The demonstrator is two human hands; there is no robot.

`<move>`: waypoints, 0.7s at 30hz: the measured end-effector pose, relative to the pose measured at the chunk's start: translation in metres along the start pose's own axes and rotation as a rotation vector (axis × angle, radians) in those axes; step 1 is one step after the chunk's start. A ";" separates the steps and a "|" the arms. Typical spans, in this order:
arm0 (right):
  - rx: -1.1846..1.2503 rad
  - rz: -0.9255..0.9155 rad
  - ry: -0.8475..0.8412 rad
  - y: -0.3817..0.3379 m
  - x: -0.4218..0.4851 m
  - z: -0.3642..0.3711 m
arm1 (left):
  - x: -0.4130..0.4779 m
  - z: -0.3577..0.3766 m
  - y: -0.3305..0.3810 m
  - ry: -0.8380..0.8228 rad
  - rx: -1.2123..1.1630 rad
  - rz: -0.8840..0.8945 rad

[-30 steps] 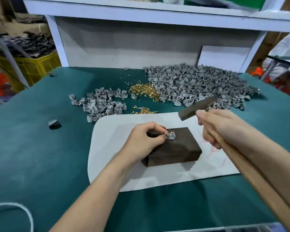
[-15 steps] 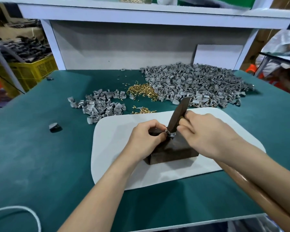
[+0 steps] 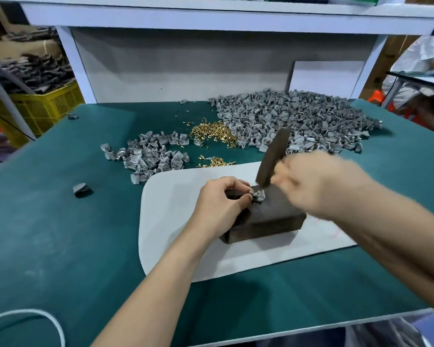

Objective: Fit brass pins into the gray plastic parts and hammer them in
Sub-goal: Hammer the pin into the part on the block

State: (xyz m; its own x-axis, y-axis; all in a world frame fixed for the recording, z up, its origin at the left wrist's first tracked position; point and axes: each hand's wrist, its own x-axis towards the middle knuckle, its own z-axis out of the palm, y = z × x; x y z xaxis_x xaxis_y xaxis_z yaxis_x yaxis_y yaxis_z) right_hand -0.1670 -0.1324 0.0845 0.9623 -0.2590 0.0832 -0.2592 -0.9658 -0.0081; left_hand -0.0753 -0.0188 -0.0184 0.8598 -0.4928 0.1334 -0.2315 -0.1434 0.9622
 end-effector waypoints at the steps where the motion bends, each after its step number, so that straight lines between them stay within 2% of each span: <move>1: 0.001 0.011 0.043 0.002 0.001 -0.003 | 0.001 0.000 0.000 0.002 0.008 -0.011; 2: -0.015 -0.007 0.069 0.002 0.003 -0.004 | 0.002 0.000 0.001 0.001 0.007 -0.020; 6: -0.057 -0.083 -0.043 -0.004 0.002 0.010 | 0.000 -0.001 0.001 -0.020 -0.027 -0.014; 9: -0.018 -0.061 0.040 0.000 0.004 0.010 | 0.003 -0.002 0.001 -0.008 -0.009 -0.015; 12: -0.061 -0.068 -0.052 0.001 0.004 0.009 | 0.000 -0.001 0.003 -0.021 -0.022 -0.026; 16: -0.046 -0.058 0.048 0.005 0.003 0.005 | 0.002 -0.002 0.002 -0.011 0.027 -0.014; 19: -0.023 -0.041 -0.085 -0.002 0.006 0.007 | 0.000 -0.002 0.002 -0.020 -0.009 -0.028; 21: 0.003 -0.050 -0.068 -0.004 0.011 0.005 | 0.002 -0.001 0.001 -0.009 0.000 -0.026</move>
State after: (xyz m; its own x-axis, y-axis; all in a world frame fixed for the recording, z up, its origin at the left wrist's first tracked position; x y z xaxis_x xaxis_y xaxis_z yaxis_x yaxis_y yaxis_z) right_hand -0.1550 -0.1318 0.0802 0.9774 -0.2108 0.0157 -0.2107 -0.9775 -0.0090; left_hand -0.0737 -0.0190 -0.0167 0.8617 -0.4962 0.1059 -0.2086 -0.1562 0.9655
